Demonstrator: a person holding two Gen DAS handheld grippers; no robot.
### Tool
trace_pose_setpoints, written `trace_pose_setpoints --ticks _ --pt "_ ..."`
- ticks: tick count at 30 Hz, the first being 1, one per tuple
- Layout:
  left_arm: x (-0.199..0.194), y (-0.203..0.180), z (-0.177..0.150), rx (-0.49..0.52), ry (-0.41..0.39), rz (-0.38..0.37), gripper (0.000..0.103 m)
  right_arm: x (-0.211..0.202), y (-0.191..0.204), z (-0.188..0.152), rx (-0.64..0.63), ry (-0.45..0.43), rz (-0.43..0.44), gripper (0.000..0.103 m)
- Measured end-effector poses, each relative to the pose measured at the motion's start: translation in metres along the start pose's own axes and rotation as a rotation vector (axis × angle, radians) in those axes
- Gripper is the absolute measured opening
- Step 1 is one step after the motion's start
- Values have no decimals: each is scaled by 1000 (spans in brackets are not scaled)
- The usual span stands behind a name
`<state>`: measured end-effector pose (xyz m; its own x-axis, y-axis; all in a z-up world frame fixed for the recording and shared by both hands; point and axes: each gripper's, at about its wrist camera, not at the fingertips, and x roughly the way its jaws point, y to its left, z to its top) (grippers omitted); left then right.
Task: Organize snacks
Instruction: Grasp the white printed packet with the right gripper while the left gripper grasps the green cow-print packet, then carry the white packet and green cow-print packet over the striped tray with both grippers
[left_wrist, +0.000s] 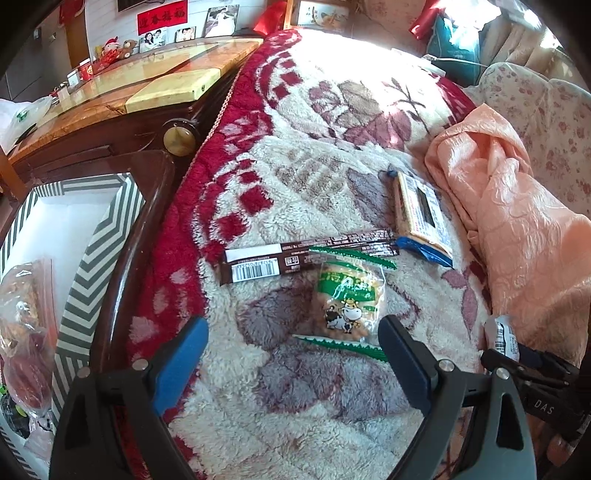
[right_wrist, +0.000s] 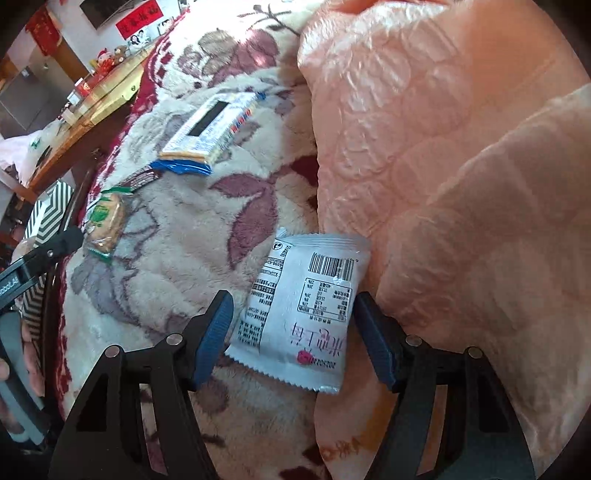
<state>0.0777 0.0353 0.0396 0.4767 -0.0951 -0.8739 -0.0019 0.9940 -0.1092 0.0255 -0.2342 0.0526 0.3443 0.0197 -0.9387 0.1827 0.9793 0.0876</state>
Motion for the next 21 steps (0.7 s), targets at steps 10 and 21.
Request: trace_pose_setpoints --ticks 10,21 --pt "23 -27 14 58 37 15 94 8 -2 4 -6 -7 32 67" --pt "32 -25 12 77 44 -4 51 5 3 0 -75 -19 28 52"
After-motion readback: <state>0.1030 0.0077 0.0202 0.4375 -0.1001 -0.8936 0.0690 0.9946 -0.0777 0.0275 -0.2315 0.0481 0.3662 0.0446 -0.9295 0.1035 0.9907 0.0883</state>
